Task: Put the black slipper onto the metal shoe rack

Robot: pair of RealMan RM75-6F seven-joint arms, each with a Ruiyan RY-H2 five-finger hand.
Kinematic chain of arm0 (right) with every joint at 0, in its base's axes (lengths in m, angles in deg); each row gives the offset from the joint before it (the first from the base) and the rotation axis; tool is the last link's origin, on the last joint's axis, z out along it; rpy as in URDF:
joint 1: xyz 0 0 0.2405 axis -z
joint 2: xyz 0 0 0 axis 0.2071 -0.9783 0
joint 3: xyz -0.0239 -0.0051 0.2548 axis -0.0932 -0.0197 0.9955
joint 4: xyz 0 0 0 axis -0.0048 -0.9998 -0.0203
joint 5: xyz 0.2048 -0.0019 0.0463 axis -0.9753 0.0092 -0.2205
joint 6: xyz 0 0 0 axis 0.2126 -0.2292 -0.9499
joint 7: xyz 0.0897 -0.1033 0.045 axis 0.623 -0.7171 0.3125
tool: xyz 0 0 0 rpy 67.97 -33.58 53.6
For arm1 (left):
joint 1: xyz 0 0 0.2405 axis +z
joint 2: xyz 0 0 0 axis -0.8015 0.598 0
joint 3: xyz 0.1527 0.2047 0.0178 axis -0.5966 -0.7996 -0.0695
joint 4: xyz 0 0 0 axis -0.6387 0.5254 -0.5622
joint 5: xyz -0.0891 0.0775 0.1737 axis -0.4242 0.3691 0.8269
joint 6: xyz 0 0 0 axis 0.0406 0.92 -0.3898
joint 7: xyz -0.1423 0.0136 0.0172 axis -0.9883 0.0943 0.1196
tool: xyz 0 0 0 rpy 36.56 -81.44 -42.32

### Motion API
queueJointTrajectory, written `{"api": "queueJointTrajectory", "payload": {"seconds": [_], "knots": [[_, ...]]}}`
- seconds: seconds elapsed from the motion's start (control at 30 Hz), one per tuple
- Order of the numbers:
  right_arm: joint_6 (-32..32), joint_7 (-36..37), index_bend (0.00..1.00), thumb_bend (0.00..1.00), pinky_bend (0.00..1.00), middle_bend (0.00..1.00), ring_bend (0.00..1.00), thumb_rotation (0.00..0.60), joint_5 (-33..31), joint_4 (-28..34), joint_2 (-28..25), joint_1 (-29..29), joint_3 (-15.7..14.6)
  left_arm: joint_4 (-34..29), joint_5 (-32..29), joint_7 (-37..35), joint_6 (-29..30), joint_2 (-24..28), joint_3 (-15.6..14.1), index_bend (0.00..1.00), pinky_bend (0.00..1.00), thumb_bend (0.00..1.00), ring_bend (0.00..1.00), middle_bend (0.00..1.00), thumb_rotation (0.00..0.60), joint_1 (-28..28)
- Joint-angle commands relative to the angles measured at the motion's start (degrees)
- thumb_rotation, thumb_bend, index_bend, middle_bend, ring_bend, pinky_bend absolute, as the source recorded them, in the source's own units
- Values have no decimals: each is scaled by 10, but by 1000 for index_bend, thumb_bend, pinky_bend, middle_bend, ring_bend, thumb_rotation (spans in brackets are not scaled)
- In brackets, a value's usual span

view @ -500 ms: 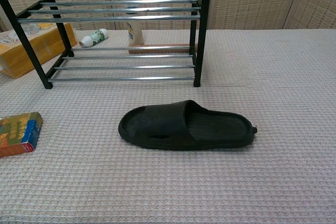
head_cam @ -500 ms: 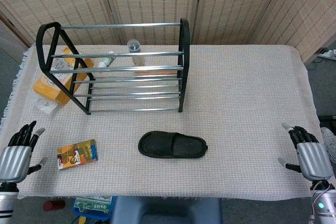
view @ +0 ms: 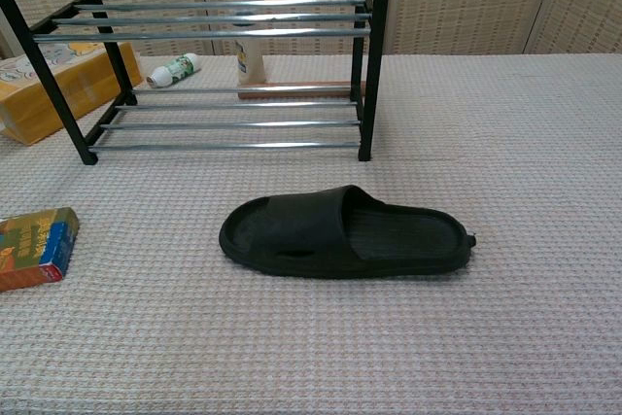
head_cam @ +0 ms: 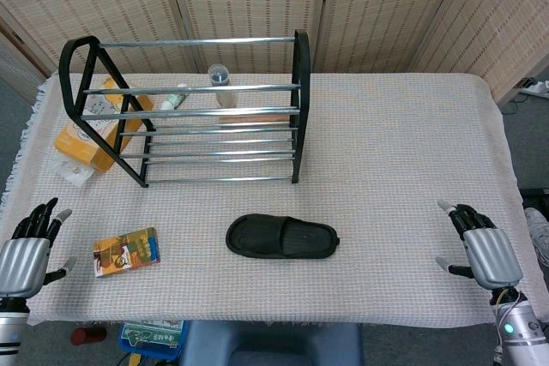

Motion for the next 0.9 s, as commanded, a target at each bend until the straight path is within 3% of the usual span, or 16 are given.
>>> {"api": "queueJointTrajectory", "payload": {"seconds": [0.03, 0.27, 0.53, 0.9], "knots": [[26, 2, 85, 78, 243, 212, 182, 600, 7, 1, 7, -19, -1, 0, 1, -2, 2, 0, 0, 172, 193, 236, 41, 31, 600, 1], [105, -1, 5, 24, 243, 157, 177, 600, 11, 14, 36, -72, -2, 0, -1, -5, 0, 4, -4, 171, 194, 237, 41, 31, 600, 3], [188, -8, 0, 6, 243, 110, 105, 600, -3, 14, 97, -142, 15, 3, -3, -14, 4, 10, -7, 170, 194, 237, 41, 31, 600, 10], [272, 12, 0, 0, 240, 89, 75, 600, -39, -56, 194, -224, 39, 13, -9, -31, 6, 17, -12, 170, 194, 236, 41, 31, 600, 18]]}}
